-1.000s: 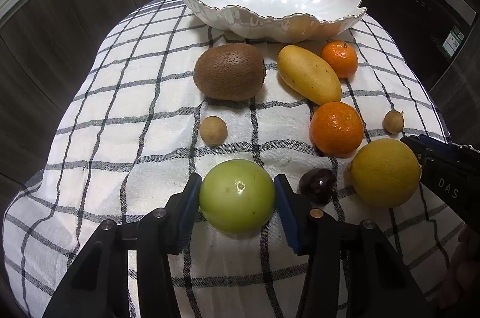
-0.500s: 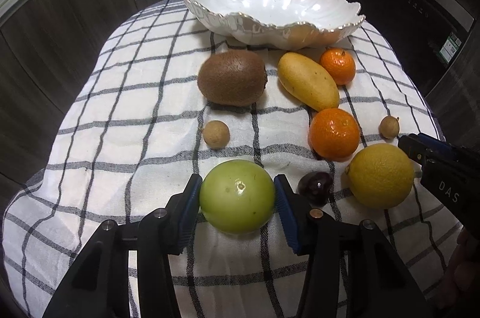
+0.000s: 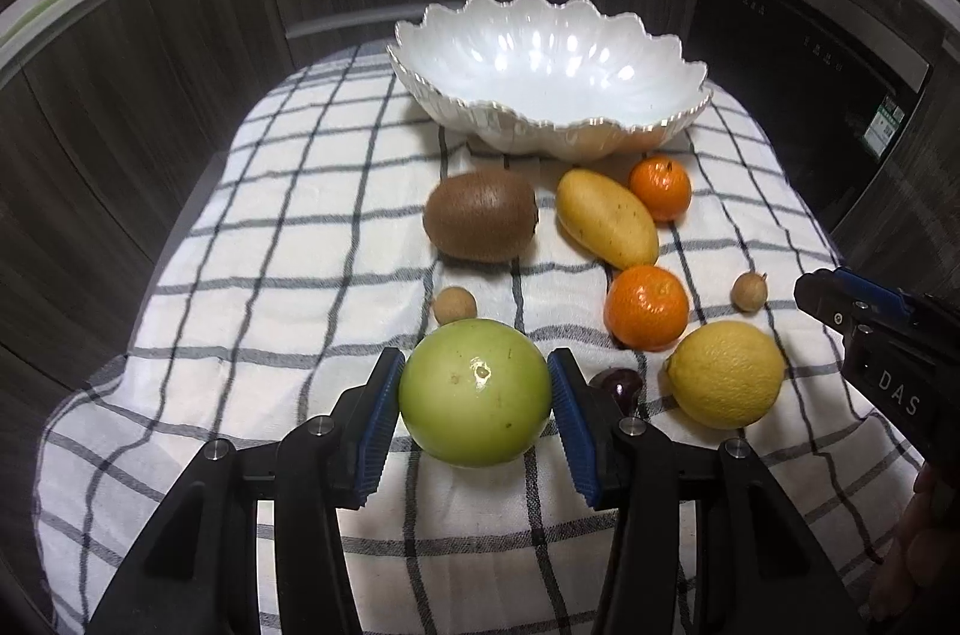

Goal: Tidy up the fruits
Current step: 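Close left tool on the green apple while right tool grasps the dark plum, then lift and carry the green apple with left tool while right tool carries the plum over the bowl, then open left tool to drop the apple in the bowl while right tool releases the plum, then withdraw both open tools from the bowl back over the fruits, then grasp the large yellow lemon with the right tool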

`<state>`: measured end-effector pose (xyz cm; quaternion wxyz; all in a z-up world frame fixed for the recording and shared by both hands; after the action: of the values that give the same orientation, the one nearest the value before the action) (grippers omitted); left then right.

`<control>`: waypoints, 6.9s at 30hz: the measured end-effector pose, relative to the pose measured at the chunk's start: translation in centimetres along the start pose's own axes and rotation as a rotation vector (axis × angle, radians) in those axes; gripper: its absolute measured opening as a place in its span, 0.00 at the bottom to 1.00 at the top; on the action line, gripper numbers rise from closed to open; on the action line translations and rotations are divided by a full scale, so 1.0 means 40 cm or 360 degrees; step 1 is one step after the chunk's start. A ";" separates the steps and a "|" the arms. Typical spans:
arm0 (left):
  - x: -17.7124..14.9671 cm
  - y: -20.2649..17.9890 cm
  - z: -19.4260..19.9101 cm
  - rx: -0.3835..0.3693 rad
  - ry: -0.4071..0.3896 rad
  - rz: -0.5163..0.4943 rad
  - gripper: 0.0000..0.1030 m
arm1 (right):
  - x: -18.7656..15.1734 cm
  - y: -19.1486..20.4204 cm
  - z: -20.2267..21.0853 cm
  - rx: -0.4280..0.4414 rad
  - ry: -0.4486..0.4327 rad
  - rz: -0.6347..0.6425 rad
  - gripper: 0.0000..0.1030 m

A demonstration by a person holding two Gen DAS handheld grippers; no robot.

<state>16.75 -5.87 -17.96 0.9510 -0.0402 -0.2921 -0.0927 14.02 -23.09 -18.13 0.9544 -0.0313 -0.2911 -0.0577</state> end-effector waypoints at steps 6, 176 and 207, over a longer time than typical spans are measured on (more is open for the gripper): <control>0.033 0.008 0.053 0.0005 -0.0090 0.0003 0.47 | 0.032 0.016 0.051 0.0012 -0.0080 0.0033 0.29; 0.050 0.064 0.020 0.0122 -0.0150 -0.0032 0.84 | 0.045 0.093 0.038 0.0036 -0.0093 0.0150 0.85; -0.005 0.095 -0.039 0.0164 -0.0048 -0.0008 0.84 | -0.081 0.156 -0.096 0.0148 0.0217 0.0233 0.65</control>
<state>18.21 -2.32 -19.44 0.9471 0.0081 -0.3108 -0.0792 14.27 -16.98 -23.28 0.9741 -0.0041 -0.2247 0.0237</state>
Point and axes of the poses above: each gripper's, at about its wrist camera, not at the fingertips, and z roughly against the way its jaws point, y to its left, x to its top, the point moved 9 cm from there along -z, roughly the way its jaws point, and after that the axes turned 3 degrees about z, right-handed, at the moved point
